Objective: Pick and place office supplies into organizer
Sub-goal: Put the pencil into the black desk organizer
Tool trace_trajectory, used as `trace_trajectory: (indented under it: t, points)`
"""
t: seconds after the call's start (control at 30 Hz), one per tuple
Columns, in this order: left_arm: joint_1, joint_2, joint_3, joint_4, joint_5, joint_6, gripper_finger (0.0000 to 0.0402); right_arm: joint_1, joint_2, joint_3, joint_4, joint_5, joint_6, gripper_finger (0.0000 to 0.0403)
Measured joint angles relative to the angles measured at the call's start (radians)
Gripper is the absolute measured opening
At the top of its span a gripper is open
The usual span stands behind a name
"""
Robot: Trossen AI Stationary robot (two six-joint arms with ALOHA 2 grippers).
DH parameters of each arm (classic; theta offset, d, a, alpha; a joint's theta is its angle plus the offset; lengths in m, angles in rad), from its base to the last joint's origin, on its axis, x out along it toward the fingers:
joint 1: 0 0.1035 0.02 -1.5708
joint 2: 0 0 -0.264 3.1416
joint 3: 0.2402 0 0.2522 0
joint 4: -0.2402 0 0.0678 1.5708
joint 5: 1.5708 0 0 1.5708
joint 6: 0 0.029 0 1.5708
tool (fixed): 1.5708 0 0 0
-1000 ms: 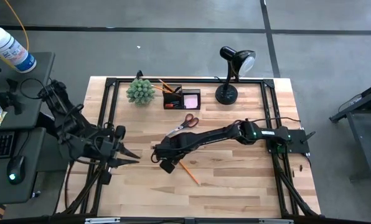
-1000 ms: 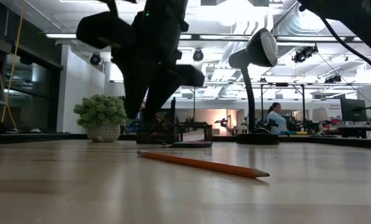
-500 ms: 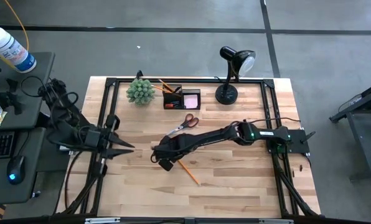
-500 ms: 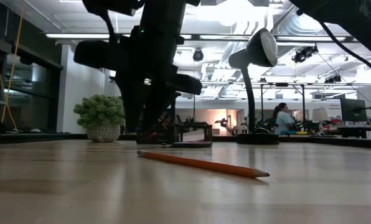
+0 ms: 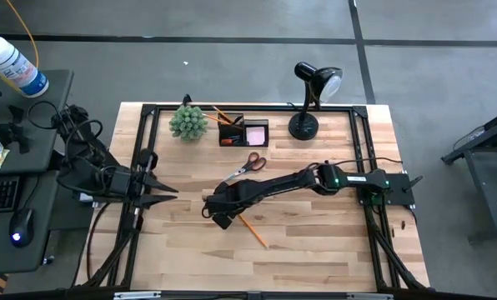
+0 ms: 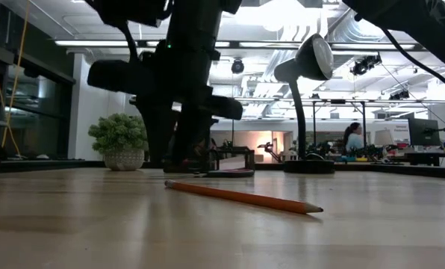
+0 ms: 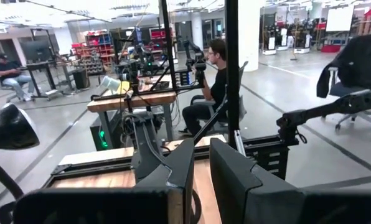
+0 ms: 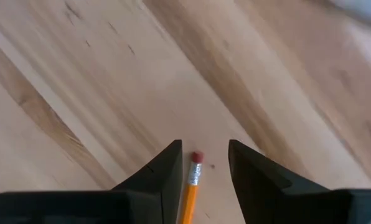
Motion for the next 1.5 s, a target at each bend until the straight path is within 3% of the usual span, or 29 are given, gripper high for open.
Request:
trace_trajectory:
  t: [0.8, 0.97, 1.1, 1.33, 1.5]
  points:
    - [0.0, -0.019, 0.0, -0.002, -0.046, 0.03, 0.0042, 0.012, 0.04, 0.001, -0.002, -0.053, -0.002, 0.0123]
    - [0.0, -0.02, 0.0, -0.002, -0.046, 0.03, 0.0042, 0.024, 0.043, 0.002, 0.006, -0.018, -0.006, 0.0122]
    - [0.0, -0.019, 0.0, -0.002, -0.046, 0.033, 0.0042, 0.025, 0.043, 0.002, 0.011, -0.014, -0.01, 0.0097]
    - [0.0, -0.019, 0.0, -0.002, -0.051, 0.034, 0.0042, 0.025, 0.044, 0.002, 0.028, -0.019, -0.04, 0.0017]
    - [0.0, -0.019, 0.0, -0.002, -0.051, 0.034, 0.0042, 0.024, 0.044, 0.002, 0.031, -0.021, -0.05, 0.0016]
